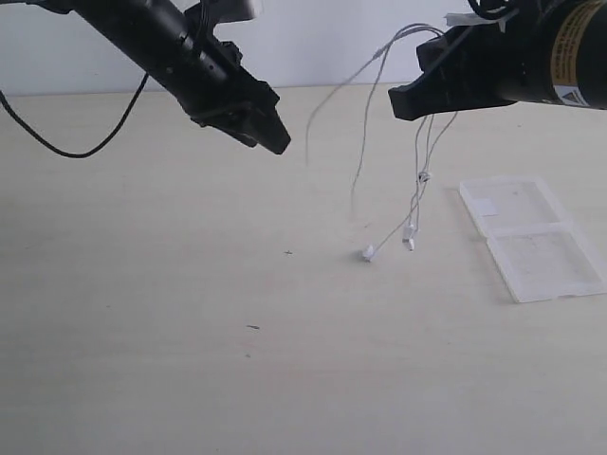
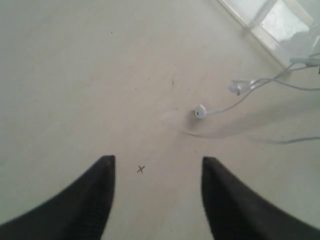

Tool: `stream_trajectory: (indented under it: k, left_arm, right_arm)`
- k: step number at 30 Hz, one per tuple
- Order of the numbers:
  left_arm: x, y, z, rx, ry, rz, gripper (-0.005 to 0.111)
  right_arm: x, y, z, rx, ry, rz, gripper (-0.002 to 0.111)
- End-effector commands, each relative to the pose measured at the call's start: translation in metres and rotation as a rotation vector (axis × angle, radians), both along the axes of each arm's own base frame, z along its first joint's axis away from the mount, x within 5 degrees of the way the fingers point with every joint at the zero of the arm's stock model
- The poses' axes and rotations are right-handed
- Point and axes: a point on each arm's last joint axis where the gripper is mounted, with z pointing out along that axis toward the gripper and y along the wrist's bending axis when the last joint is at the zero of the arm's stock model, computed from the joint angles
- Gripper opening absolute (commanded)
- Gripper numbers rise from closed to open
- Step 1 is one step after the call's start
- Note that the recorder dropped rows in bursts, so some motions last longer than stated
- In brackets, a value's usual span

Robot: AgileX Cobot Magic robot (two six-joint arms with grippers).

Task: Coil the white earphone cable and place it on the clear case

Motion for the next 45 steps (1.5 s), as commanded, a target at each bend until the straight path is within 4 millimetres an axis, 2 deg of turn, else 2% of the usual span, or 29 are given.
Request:
stream_trajectory:
  k: [1, 5, 8, 10, 15, 18, 22, 25, 30, 33, 37, 40, 45]
  left_arm:
    - [0.000, 0.000, 0.000, -0.014, 0.003, 0.002, 0.072]
    - [0.004, 0.000, 0.003, -0.014, -0.056, 0.001, 0.070]
    - [0.004, -0.001, 0.008, -0.024, -0.122, -0.045, 0.061]
    - [0.005, -0.004, 0.012, -0.096, -0.144, -0.066, 0.056]
    - [0.007, -0.002, 0.033, -0.386, -0.218, -0.142, 0.065]
    - [0.006, 0.005, 0.037, -0.484, -0.261, -0.196, 0.066]
    - [0.008, 0.021, 0.031, -0.511, -0.315, -0.214, 0.066]
    - [0.011, 0.043, 0.026, -0.553, -0.344, -0.182, 0.066]
    - [0.014, 0.082, 0.021, -0.691, -0.428, -0.067, 0.066]
    - [0.015, 0.099, 0.015, -0.716, -0.462, 0.000, 0.066]
    - [0.011, 0.100, 0.004, -0.693, -0.487, -0.021, 0.066]
    - [0.010, 0.098, 0.001, -0.684, -0.496, -0.036, 0.066]
    - [0.009, 0.098, 0.000, -0.677, -0.511, -0.047, 0.066]
  right_arm:
    - [-0.001, 0.000, 0.002, -0.012, -0.012, 0.007, 0.000]
    - [-0.001, 0.000, 0.002, -0.011, -0.013, 0.009, 0.000]
    - [-0.001, 0.000, 0.002, -0.018, -0.017, 0.015, 0.000]
    - [-0.001, 0.000, 0.002, -0.037, -0.025, 0.024, 0.000]
    - [-0.002, 0.005, 0.005, -0.030, -0.049, 0.078, 0.000]
    - [0.001, 0.007, 0.013, -0.022, -0.074, 0.084, 0.000]
    - [0.004, 0.010, 0.027, -0.018, -0.126, 0.114, 0.000]
    - [0.010, 0.016, 0.030, -0.030, -0.148, 0.149, 0.000]
    - [0.034, 0.025, 0.011, 0.006, -0.112, 0.231, 0.000]
    - [0.040, 0.027, 0.003, 0.105, -0.095, 0.343, 0.000]
    - [0.039, 0.022, 0.006, 0.211, -0.071, 0.530, 0.000]
    - [0.042, 0.015, 0.009, 0.261, -0.055, 0.507, 0.000]
    - [0.042, 0.015, 0.009, 0.290, -0.040, 0.528, 0.000]
